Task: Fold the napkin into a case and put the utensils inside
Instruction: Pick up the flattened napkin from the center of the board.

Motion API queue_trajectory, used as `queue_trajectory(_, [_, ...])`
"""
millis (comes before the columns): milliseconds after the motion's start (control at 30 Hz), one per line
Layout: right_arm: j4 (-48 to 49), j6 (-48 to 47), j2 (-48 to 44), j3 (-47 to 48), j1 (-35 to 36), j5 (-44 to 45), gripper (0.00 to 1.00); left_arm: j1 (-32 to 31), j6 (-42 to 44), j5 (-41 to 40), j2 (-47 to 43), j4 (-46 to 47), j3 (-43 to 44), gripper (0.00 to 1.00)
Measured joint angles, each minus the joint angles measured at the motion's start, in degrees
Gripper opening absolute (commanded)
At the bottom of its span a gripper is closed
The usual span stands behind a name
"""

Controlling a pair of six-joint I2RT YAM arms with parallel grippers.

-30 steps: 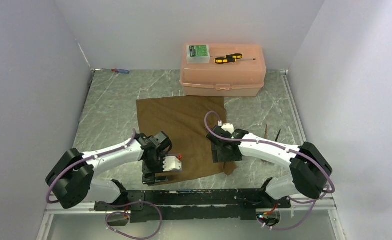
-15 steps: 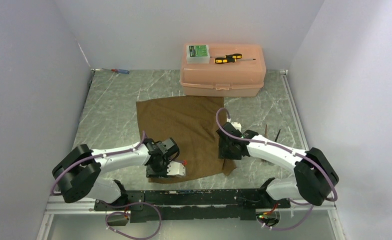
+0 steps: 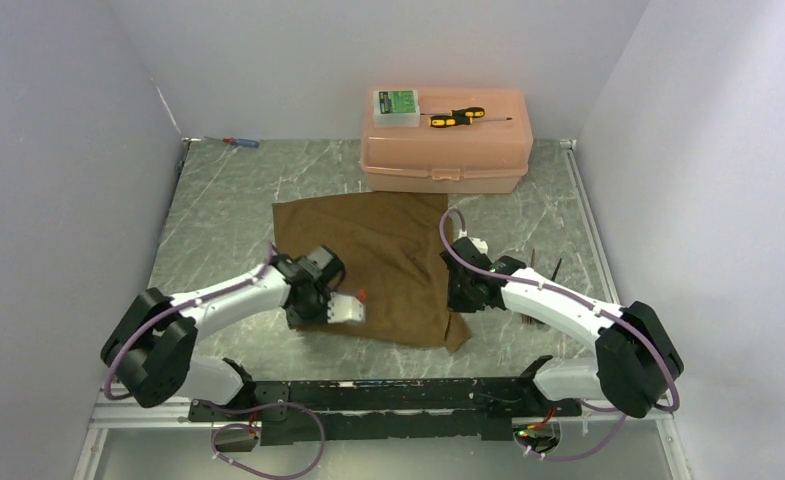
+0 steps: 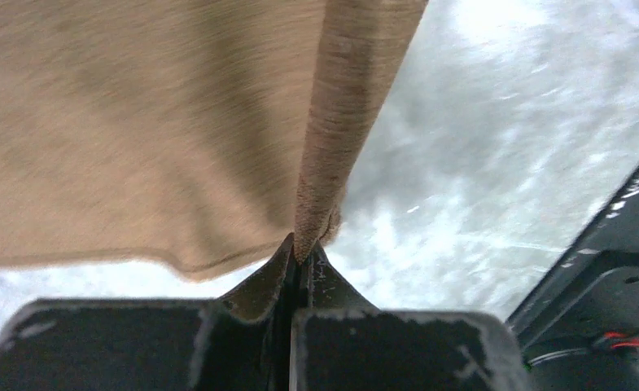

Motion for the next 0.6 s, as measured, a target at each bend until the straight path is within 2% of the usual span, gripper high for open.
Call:
queue_trajectory(200, [-0.7,-0.2,0.0,2.7,-0.2,0.1,0.02,16.5,9.1,1.3,-5.6,-2.2,3.9,0.03])
queue_trajectory(233, [-1.0,-0.2,0.0,2.9,-0.3,0.2,0.05,18.4,10.5,1.4,-6.4,-3.0,3.9,0.03])
queue_trajectory(300, [-1.9,-0.1,0.0,2.9,-0.3,0.6,0.18,20.4,12.9,1.6,-7.4,-4.9,3.8,0.03])
queue_trajectory(433, [-3.5,0.0,0.0,3.0,0.1,1.8,0.56,21.0,14.9,3.0,-8.3,-7.1,3.7,0.03])
queue_trajectory(500, [-4.9,0.2,0.1,3.5,1.6,3.3,0.65,21.0,15.0,3.9,-8.5,-7.9,3.7,0.03])
queue_trajectory(600, [-7.3,0.5,1.2,5.7,6.4,6.2,0.72,21.0,15.1,4.8,-8.5,-8.6,3.5,0.03])
